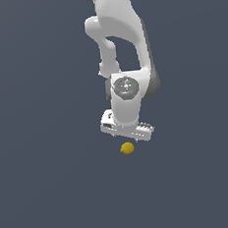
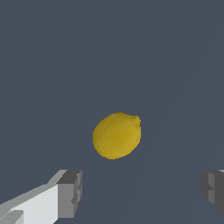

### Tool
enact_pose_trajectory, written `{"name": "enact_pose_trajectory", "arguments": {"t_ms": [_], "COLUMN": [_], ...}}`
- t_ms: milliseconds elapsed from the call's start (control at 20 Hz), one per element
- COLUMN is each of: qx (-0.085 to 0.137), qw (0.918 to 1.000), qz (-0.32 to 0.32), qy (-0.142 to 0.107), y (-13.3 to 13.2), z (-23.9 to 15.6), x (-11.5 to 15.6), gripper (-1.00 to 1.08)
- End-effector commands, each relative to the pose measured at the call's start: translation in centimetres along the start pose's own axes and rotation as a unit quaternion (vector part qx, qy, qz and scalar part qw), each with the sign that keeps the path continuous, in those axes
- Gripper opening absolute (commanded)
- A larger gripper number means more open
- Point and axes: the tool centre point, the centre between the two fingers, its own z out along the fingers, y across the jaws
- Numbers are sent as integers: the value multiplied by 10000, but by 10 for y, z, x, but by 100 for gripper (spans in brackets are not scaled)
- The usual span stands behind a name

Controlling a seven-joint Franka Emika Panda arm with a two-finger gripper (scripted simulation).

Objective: Pick up the object and move it to a goal position.

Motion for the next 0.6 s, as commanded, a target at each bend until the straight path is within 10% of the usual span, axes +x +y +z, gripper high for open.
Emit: {"name": "enact_pose_trajectory", "arguments": {"t_ms": [0,550], "qx": [3,9], "qw": [9997,9970], "qz": [246,769], "qy": [35,107], "y": [-4,-14], "z": [7,24], "x": [5,16], "gripper": [100,100]}}
